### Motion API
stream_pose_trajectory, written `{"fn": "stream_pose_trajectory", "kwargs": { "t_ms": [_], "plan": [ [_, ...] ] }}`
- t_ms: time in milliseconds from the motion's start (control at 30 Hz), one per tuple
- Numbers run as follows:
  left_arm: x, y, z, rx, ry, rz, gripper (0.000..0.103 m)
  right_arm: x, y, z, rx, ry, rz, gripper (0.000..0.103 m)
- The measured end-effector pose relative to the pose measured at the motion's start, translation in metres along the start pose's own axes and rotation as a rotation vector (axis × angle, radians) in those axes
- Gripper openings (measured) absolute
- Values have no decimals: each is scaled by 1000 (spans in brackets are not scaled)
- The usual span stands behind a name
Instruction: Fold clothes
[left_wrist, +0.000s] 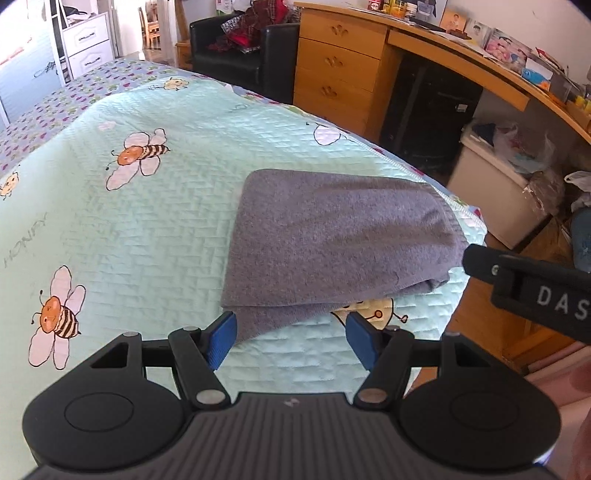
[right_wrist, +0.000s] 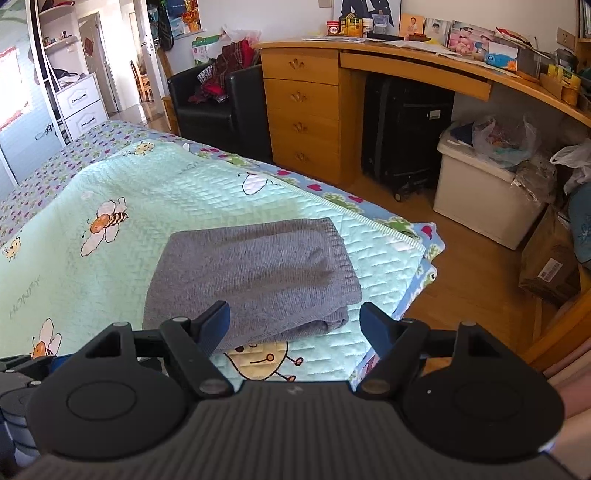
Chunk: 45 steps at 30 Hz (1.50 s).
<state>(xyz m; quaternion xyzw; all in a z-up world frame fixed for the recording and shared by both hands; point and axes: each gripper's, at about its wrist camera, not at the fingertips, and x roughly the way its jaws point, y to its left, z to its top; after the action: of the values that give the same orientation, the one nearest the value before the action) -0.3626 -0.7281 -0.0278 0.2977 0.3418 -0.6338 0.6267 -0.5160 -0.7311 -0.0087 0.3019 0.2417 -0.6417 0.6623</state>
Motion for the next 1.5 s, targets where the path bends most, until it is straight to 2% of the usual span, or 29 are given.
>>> {"fn": "stream_pose_trajectory", "kwargs": {
  "t_ms": [767, 933, 1133, 1233, 1333, 1500],
  "plan": [
    [6, 11, -3, -14, 23, 18, 68, 9, 10, -10, -25, 23, 60, 78],
    [-1, 15, -6, -15, -39, 14, 68, 3, 7, -11, -20, -22, 111, 78],
    [-6, 24, -5, -58, -72, -14, 68, -9, 2, -11, -5, -99, 151, 78],
    [-11, 24, -6, -46, -115, 37, 68, -15, 2, -11, -15, -136, 159, 79],
    [-15, 21, -6, -13, -141, 90, 69, -22, 5, -11, -40, -173, 138, 89],
    [-23, 23, -5, -25, -174, 72, 78, -34, 13, -16, -84, -235, 118, 91]
  ]
}}
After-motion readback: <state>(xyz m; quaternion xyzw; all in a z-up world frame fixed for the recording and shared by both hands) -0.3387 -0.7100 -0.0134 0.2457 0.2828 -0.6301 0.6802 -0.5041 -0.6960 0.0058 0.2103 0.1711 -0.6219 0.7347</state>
